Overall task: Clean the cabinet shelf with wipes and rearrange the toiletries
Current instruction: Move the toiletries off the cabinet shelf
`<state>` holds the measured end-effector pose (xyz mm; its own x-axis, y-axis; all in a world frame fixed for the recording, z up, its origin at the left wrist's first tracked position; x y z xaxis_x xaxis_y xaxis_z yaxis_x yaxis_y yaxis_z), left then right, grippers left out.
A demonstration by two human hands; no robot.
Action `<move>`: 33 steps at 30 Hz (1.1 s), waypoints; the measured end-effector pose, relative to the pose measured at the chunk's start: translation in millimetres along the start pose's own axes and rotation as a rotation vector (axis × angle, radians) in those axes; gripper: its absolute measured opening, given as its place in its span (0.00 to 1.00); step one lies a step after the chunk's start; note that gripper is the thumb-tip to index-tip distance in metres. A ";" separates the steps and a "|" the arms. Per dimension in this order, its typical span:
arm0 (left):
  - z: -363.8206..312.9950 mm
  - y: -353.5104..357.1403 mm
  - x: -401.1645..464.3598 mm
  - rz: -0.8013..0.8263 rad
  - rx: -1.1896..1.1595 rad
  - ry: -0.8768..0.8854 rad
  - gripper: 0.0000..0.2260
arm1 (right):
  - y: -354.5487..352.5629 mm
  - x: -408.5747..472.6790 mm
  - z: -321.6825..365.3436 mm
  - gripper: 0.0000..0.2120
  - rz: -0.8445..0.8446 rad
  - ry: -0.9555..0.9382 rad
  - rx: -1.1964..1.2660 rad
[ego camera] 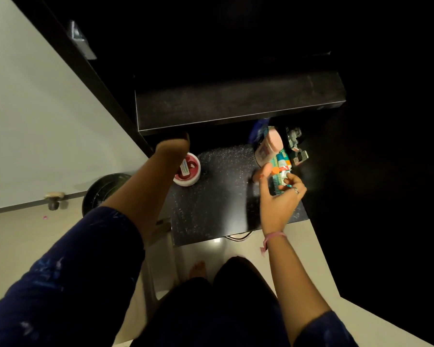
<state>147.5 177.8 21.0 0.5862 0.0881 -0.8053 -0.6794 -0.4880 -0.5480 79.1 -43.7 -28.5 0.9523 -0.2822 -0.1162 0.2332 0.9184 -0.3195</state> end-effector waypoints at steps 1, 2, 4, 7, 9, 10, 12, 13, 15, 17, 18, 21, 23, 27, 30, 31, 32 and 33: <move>-1.1 -0.2 -3.9 0.026 0.011 -0.035 0.19 | -1.2 3.9 -1.9 0.25 0.027 0.018 -0.020; -2.5 -3.1 -5.3 0.028 0.028 -0.054 0.17 | -1.9 7.1 -5.0 0.28 0.061 0.034 -0.062; -15.2 -3.6 -19.8 0.021 0.079 -0.057 0.13 | -2.0 12.3 -11.5 0.33 0.133 0.062 -0.154; -52.9 7.7 -35.0 -0.255 0.087 0.070 0.13 | -2.0 19.1 -16.0 0.36 0.182 0.089 -0.273; -82.3 18.9 -44.0 -0.358 -0.009 0.250 0.17 | -1.3 22.9 -16.1 0.36 0.196 0.102 -0.327; -94.9 24.2 -43.4 -0.362 -0.074 0.351 0.20 | -0.4 24.4 -16.6 0.35 0.210 0.097 -0.353; -115.3 34.2 -37.3 -0.333 -0.158 0.492 0.24 | 0.6 27.1 -18.0 0.33 0.245 0.087 -0.400; -122.1 37.7 -28.9 -0.332 -0.194 0.524 0.25 | 0.8 28.6 -18.2 0.32 0.262 0.082 -0.411; -130.9 43.3 -14.4 -0.335 -0.224 0.548 0.27 | 0.9 30.8 -18.2 0.28 0.289 0.067 -0.412; -136.3 49.1 -3.9 -0.322 -0.186 0.552 0.30 | -0.4 32.9 -18.0 0.23 0.316 0.053 -0.389; -137.7 52.6 1.1 -0.311 -0.170 0.561 0.31 | -1.0 33.6 -18.2 0.20 0.326 0.048 -0.374; -136.4 61.3 11.8 -0.314 -0.175 0.573 0.29 | -2.3 35.0 -18.6 0.18 0.338 0.038 -0.347; -135.4 64.4 15.7 -0.338 -0.194 0.563 0.25 | -2.1 35.5 -18.4 0.19 0.351 0.031 -0.352; -134.5 64.8 15.8 -0.370 -0.243 0.559 0.22 | -1.8 37.9 -18.8 0.15 0.361 0.004 -0.391; -124.8 62.6 -0.4 -0.460 -0.360 0.570 0.22 | -1.1 38.3 -16.1 0.16 0.388 -0.044 -0.433; -118.1 62.3 -10.3 -0.519 -0.407 0.604 0.24 | 0.1 37.1 -15.2 0.15 0.400 -0.059 -0.438; -109.5 63.0 -21.7 -0.586 -0.440 0.652 0.25 | 1.0 34.8 -15.4 0.15 0.416 -0.075 -0.443; -98.9 64.8 -34.1 -0.637 -0.462 0.705 0.26 | 2.5 32.4 -15.5 0.14 0.433 -0.093 -0.446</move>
<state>127.2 57.3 35.4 1.0000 -0.0080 -0.0044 -0.0091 -0.8253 -0.5647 107.5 -54.9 -47.6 0.9598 0.1337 -0.2470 -0.2633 0.7345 -0.6254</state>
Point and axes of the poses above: each hand's wrist, its own x-axis towards the middle knuckle, its own y-axis out of the palm, z = x × y, the point moved 1 cm from there along x, towards the middle knuckle, and after that the axes turned 14 degrees about z, right-handed, at the moved point
